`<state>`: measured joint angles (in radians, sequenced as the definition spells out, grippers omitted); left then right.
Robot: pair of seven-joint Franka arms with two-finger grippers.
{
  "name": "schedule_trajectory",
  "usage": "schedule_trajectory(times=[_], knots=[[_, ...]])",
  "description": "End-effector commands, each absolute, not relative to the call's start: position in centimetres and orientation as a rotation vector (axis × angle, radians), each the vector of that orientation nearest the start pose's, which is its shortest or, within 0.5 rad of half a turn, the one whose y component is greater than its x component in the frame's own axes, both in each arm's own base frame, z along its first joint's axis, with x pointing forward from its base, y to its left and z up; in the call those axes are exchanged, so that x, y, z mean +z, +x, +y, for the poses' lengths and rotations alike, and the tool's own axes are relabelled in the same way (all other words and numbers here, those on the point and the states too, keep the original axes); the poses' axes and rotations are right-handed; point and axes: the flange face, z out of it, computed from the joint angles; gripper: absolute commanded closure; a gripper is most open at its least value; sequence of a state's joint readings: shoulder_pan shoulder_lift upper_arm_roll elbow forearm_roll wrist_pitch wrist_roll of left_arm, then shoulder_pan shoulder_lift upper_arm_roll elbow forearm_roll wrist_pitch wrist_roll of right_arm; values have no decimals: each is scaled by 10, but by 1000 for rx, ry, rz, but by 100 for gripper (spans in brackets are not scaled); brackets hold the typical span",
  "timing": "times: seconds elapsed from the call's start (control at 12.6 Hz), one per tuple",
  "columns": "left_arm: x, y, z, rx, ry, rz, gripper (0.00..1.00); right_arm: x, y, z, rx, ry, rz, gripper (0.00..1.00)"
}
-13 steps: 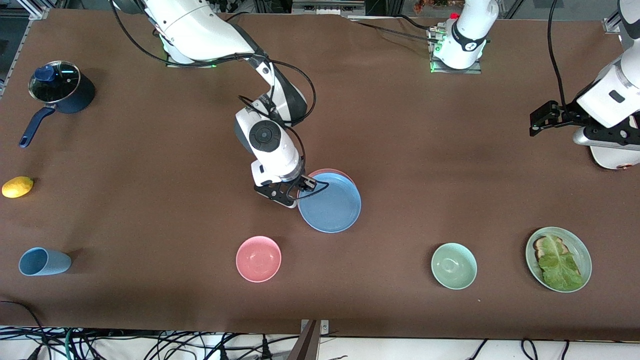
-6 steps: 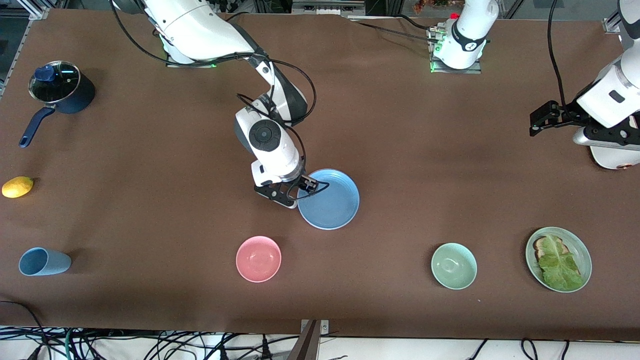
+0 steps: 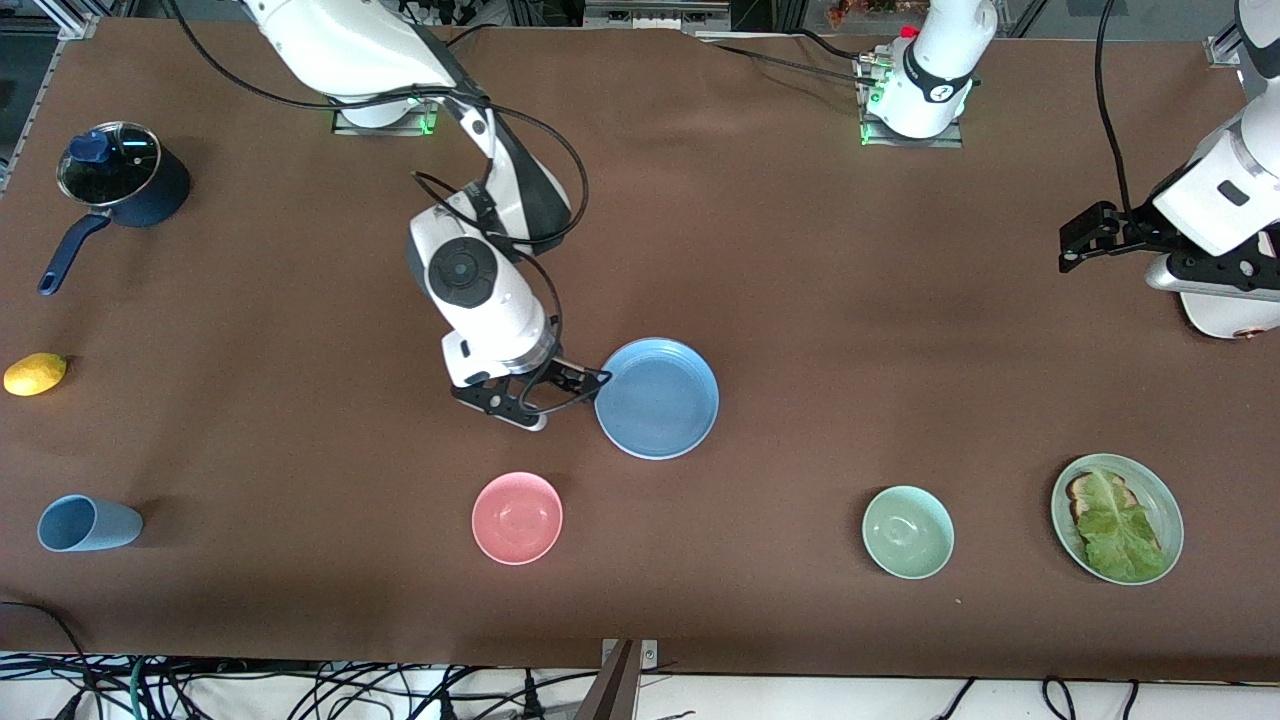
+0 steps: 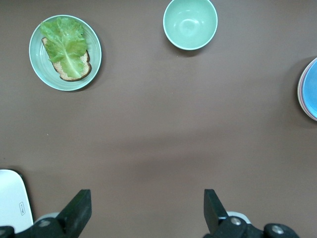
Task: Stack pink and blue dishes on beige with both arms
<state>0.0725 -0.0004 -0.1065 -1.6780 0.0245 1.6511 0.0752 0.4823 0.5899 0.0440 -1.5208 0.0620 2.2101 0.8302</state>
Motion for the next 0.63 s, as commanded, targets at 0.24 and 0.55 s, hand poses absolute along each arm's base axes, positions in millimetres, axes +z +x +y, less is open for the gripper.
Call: schedule_trajectory(times=[0.24, 0.55], knots=[[582, 560, -16, 28, -3091, 208, 0, 425, 606, 203, 87, -3081, 141, 0], [582, 560, -16, 28, -3091, 208, 0, 487, 589, 134, 144, -3092, 6, 0]])
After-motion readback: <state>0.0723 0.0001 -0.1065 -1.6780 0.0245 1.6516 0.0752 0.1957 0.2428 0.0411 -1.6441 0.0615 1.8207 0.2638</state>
